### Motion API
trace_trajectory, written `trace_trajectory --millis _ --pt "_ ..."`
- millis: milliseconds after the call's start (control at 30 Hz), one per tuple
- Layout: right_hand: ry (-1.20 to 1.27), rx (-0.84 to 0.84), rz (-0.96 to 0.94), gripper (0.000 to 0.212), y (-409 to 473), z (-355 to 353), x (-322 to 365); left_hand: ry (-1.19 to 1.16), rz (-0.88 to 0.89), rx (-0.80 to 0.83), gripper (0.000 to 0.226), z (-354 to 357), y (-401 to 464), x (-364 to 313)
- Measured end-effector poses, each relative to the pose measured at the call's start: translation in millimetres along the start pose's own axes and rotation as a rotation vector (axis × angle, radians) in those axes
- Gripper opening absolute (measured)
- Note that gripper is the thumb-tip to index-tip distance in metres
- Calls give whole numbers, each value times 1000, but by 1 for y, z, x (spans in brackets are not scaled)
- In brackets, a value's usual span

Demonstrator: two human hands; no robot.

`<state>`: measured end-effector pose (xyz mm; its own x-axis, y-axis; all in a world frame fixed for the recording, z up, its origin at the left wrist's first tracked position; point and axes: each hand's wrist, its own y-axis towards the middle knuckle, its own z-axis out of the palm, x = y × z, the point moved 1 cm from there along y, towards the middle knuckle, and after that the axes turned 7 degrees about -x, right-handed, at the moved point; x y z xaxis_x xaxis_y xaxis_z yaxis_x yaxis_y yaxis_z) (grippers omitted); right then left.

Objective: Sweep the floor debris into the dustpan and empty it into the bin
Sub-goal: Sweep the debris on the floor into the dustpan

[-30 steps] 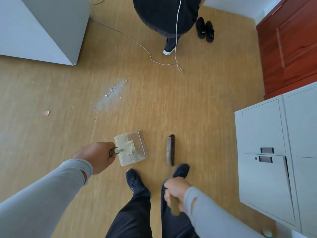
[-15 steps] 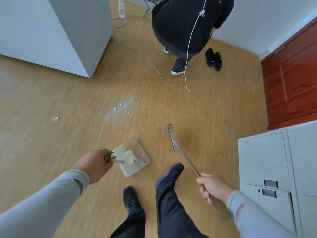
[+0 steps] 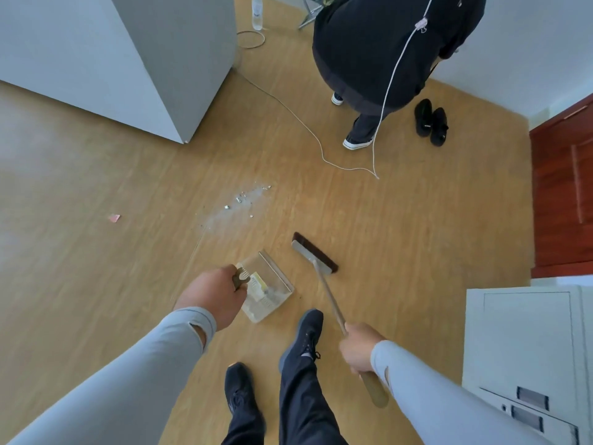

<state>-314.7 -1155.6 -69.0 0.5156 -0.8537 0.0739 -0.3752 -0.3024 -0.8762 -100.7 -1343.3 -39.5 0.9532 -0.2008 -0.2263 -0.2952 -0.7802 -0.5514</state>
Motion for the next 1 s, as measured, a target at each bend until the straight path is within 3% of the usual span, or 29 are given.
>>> trace_trajectory --millis 133,267,533,767,1000 --pt "346 196 103 64 -35 -38 -47 -19 -11 1 20 -7 -1 -3" --pt "469 170 108 60 -52 -89 -69 -41 -32 8 17 -15 -8 5" --pt "275 -71 0 65 26 -127 22 -256 -282 -98 16 -44 5 39" --pt "142 -164 -135 42 120 -183 139 -293 -424 -172 22 -64 60 54" --pt "-142 -111 -153 33 170 -192 211 -262 -483 -193 19 -63 85 52"
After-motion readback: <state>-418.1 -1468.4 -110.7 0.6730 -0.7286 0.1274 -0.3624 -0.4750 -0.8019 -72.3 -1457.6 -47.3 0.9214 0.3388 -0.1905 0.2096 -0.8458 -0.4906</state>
